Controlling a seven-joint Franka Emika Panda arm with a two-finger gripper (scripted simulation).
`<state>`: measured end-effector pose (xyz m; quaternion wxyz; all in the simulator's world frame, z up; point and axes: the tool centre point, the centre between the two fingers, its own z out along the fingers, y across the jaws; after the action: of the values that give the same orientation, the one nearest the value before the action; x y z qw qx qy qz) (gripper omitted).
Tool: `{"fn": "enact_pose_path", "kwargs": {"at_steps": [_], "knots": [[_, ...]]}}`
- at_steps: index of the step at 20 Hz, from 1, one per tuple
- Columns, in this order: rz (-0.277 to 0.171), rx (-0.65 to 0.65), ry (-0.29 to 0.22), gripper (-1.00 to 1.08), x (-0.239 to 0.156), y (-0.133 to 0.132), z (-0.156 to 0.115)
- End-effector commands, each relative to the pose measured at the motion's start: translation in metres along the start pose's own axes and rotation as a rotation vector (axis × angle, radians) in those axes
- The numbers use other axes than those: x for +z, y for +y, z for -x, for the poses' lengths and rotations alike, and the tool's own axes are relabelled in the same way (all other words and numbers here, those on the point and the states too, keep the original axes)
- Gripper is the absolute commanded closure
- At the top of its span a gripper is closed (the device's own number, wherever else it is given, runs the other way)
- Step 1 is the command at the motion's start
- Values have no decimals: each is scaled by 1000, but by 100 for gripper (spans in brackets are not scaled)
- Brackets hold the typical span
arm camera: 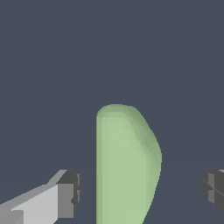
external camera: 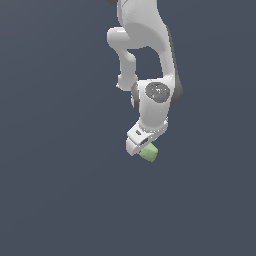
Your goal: Pick up the object and move it to a goal position.
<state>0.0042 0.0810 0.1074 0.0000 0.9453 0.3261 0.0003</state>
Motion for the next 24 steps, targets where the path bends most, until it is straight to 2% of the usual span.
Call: {"fn": "enact_pose_path", "kwargs": {"at_steps": [1,8,9,24], "knots": [[-1,-2,-1,-92,14,-1,1],[0,-3,-1,-92,28,0,0],[0,-3,-1,108,28,0,0],[3,-15,11,108,23,3,-3]]}}
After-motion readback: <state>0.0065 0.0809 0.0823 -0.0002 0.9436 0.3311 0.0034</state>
